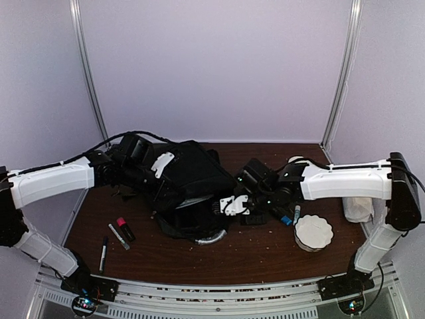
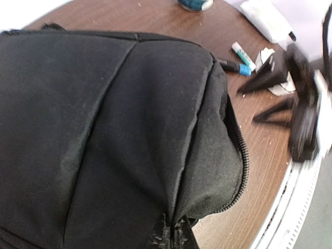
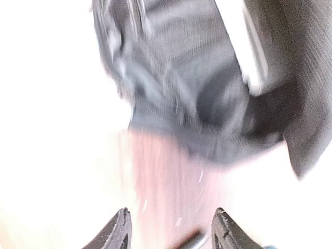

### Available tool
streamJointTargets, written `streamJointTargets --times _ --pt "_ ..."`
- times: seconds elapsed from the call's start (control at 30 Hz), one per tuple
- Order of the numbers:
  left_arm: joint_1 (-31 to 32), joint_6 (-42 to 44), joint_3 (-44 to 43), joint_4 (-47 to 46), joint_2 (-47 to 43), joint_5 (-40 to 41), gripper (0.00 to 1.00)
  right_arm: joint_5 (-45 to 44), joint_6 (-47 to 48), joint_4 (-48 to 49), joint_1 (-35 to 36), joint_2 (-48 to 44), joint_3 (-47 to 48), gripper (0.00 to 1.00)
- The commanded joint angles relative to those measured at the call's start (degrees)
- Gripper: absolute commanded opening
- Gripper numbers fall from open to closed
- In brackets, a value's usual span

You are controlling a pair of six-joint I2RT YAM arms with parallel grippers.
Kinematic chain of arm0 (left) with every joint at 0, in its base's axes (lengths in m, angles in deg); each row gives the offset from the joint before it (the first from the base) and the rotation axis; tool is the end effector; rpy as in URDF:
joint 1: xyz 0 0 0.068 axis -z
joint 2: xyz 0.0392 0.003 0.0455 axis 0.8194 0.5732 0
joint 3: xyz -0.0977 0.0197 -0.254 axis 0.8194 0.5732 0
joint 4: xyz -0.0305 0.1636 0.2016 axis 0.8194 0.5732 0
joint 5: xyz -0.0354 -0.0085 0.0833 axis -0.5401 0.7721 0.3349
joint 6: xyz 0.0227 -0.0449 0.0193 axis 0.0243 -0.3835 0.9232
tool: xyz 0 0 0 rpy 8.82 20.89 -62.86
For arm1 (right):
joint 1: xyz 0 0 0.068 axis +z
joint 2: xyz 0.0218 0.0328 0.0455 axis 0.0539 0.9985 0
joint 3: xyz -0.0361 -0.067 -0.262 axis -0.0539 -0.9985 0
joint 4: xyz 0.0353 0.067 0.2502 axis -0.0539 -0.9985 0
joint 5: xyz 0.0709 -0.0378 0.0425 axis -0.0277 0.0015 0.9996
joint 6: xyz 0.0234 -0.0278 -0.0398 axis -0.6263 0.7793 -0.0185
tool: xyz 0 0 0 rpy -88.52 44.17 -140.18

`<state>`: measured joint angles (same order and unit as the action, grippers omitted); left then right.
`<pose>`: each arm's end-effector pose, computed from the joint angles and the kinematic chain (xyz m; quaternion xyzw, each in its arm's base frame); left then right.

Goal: Pack the student bag
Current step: Move the book to the largest pocket of the bag, then place the largest pocket of the bag in the student bag, then pick up the pencil case from the corner of the board.

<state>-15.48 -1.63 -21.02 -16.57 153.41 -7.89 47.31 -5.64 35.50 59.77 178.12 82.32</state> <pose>0.2218 -0.1985 0.2723 0.3012 0.8631 -0.2963 0.2766 0.1908 0.2892 0.2260 -0.7257 0.6329 0.0293 0.2682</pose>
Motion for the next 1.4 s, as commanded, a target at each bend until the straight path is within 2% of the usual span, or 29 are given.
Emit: streamJointTargets --times 0.0,0.2,0.4,0.63,0.8,1.07,1.37 --pt "0.1 -0.3 2.0 -8.5 3.7 -3.0 0.0 3.6 -5.2 -11.8 -7.6 -6.7 -2.2 0.52" --pt "0.1 -0.8 3.4 -11.5 7.0 -5.0 0.0 3.5 -10.5 -19.3 -25.1 -13.2 -0.1 0.46" --pt "0.1 -1.4 3.2 -13.6 9.4 -6.5 0.0 -4.2 -15.9 -22.5 -42.7 -17.6 1.9 0.43" --pt "0.1 -1.7 3.6 -14.0 9.2 -7.0 0.0 -9.7 -19.8 -20.5 -61.1 -23.2 -2.5 0.5" --pt "0.2 -1.8 4.1 -14.0 8.0 -6.7 0.0 -11.0 -22.3 -18.5 -71.7 -22.4 -3.3 0.52" --pt "0.1 -1.6 3.8 -13.5 7.5 -6.9 0.0 -8.3 -23.3 -17.7 -79.5 -16.9 -2.5 0.5" --pt "0.1 -1.3 2.6 -12.3 8.3 -7.0 0.0 -6.6 -24.3 -15.2 -80.3 -12.8 -2.6 0.49"
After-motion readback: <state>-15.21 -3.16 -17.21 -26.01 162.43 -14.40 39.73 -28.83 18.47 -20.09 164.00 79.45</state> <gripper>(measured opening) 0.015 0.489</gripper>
